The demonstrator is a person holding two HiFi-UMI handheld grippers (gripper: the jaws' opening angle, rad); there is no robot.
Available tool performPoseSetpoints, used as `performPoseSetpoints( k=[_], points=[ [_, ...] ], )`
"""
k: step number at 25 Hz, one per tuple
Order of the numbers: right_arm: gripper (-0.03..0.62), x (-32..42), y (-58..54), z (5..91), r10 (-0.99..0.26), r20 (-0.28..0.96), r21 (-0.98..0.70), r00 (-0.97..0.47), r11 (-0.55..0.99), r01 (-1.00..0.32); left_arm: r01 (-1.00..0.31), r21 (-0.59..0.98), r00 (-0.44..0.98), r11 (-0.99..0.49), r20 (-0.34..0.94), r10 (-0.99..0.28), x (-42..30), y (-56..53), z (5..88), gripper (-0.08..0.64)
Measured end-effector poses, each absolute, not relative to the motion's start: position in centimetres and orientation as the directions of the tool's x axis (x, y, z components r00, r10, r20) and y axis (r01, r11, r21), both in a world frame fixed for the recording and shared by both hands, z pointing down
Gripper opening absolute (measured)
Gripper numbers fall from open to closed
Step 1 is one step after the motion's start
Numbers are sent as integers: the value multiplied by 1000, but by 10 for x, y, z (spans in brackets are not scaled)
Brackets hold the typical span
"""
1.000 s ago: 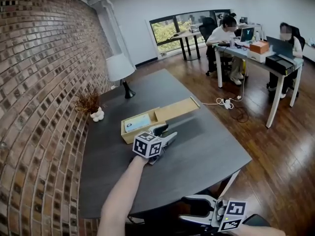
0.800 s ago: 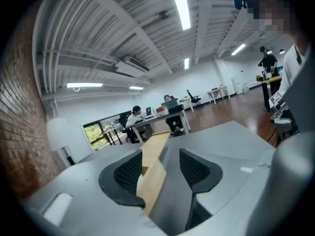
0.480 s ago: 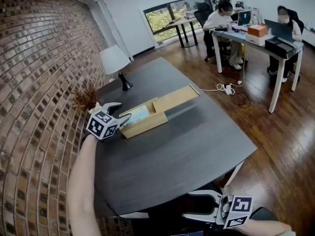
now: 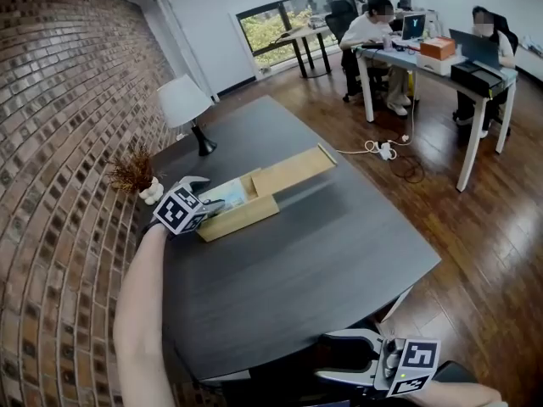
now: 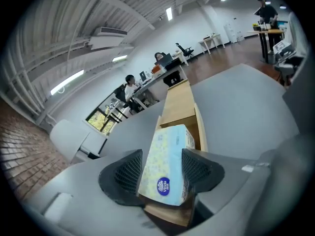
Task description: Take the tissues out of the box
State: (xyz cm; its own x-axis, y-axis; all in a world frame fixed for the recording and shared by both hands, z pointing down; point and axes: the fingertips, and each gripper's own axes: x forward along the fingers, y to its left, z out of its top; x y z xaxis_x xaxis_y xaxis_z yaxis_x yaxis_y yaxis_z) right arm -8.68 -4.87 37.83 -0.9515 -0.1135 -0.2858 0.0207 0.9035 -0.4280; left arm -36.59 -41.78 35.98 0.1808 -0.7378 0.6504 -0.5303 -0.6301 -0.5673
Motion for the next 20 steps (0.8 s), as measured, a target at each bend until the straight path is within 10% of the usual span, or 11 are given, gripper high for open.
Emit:
performPoseSetpoints(
  k=[9, 20],
  points=[
    [272, -85, -56, 380, -139, -280, -436, -950, 900, -3, -523, -314, 226, -793, 845, -484, -371, -421, 375, 442],
    [272, -80, -68, 384, -170, -284, -456, -944, 890, -23, -434, -248, 104, -866, 941, -321, -377, -428, 412, 376]
  ],
)
